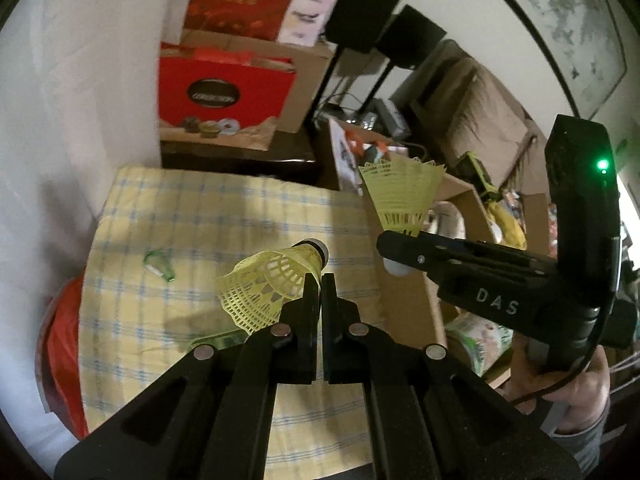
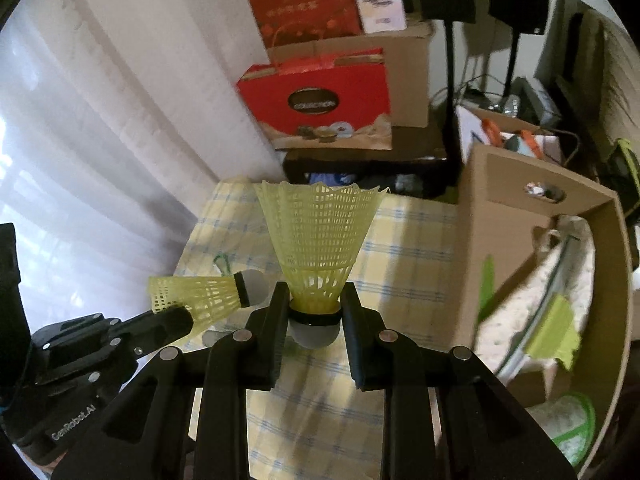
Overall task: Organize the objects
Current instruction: 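Carry both shuttlecocks over the cardboard box with both grippers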
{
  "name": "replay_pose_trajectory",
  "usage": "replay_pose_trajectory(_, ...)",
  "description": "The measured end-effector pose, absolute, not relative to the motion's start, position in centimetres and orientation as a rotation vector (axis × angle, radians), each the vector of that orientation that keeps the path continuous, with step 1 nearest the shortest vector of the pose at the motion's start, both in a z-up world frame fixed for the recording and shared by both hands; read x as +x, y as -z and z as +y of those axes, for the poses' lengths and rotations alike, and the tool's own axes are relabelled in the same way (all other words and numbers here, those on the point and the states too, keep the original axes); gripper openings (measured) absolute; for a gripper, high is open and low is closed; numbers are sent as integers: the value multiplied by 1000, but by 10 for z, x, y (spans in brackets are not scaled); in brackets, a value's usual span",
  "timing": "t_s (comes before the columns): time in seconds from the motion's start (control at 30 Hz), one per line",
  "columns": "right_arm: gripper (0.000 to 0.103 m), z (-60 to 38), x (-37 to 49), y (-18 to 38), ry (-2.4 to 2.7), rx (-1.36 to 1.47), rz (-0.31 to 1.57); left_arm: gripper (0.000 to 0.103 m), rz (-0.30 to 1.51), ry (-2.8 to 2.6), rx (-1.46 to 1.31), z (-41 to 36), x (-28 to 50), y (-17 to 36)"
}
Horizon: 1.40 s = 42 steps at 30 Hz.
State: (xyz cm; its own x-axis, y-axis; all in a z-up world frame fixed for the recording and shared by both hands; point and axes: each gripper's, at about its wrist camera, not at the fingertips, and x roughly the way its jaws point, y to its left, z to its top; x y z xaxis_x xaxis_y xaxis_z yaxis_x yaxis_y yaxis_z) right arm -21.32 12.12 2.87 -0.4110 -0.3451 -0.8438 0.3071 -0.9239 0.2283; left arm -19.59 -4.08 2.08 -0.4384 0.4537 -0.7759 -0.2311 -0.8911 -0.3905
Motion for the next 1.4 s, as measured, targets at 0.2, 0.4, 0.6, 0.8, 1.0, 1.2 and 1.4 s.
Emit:
replay_pose_trajectory(0.2,25,154,-205,-39,2431,1394,-40,1,-292,-2348,-1350,-13,-197,-28)
replay_pose_trajectory(0.4,25,178,-203,-42,2468,1394,-53,1,-247,-2365,-1358,13,-200,-29)
replay_pose_trajectory(0.6,25,207,-197,-46,2528,1379,-61,1,-183,-2387,-1356,41,-200,-30)
replay_pose_trajectory(0.8,25,236,-193,-47,2601,1376,-43,1,-163,-2372,-1340,76,-204,-31)
replay_pose_trajectory(1.0,25,268,-195,-40,2649,1406,-62,1,-121,-2342,-1323,114,-203,-27)
replay_pose_trajectory(1.2,25,292,-195,-27,2669,1452,-84,1,-94,-2292,-1333,145,-200,-19)
replay_pose_trajectory(1.4,25,305,-198,-6,2656,1522,-120,1,-88,-2266,-1345,166,-199,-7)
